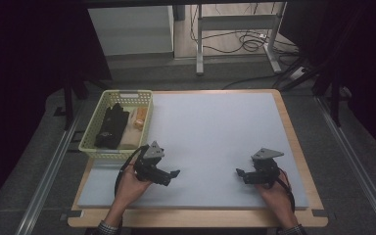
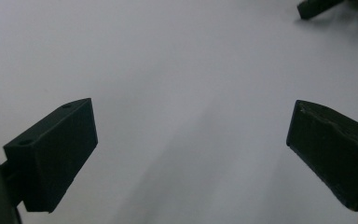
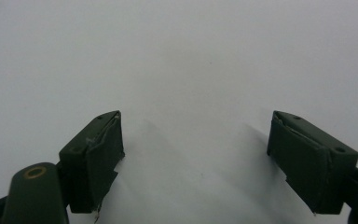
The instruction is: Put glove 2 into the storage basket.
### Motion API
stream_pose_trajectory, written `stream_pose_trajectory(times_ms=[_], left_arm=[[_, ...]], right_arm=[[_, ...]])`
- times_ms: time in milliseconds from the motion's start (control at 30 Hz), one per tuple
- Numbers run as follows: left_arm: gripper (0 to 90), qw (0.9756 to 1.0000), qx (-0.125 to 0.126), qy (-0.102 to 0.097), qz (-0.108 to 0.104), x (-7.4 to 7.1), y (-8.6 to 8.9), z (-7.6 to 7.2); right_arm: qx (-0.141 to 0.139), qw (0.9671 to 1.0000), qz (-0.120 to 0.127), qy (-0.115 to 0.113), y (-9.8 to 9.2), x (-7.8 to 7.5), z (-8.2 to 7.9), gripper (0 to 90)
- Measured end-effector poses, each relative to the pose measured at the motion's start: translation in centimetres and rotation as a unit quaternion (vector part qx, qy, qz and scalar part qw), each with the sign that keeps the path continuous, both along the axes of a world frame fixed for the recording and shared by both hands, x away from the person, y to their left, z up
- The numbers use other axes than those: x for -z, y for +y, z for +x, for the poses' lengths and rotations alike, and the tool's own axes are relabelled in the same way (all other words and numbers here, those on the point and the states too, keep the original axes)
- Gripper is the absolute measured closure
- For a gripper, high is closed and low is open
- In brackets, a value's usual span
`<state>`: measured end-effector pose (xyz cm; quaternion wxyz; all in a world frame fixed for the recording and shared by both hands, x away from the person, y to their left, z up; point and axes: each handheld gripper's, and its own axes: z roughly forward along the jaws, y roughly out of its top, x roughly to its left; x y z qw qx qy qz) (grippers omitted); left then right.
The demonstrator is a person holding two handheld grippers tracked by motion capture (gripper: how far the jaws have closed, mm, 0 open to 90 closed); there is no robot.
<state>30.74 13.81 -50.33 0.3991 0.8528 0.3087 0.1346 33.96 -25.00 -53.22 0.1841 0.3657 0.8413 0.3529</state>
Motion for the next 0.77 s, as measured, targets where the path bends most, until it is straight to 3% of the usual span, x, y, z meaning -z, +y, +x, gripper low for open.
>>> stream_pose_trajectory(times_ms=[167,333,467,767], left_arm=[[2.0,0.9998,0.004,0.016,0.010,2.1,-0.3,-0.3],[2.1,0.9997,0.004,0.024,0.010,3.2,-0.4,-0.4],[2.1,0.9987,0.001,0.034,0.037,4.5,-0.8,-0.4],[1.7,0.9987,-0.001,0.038,0.035,4.5,-0.8,-0.3]], right_arm=[[0.000,1.0000,0.000,0.000,0.0,0.0,0.0,18.0],[0.000,1.0000,0.000,0.000,0.0,0.0,0.0,18.0],[0.000,1.0000,0.000,0.000,0.0,0.0,0.0,17.9],[-0.001,1.0000,0.000,0.000,0.0,0.0,0.0,18.0]])
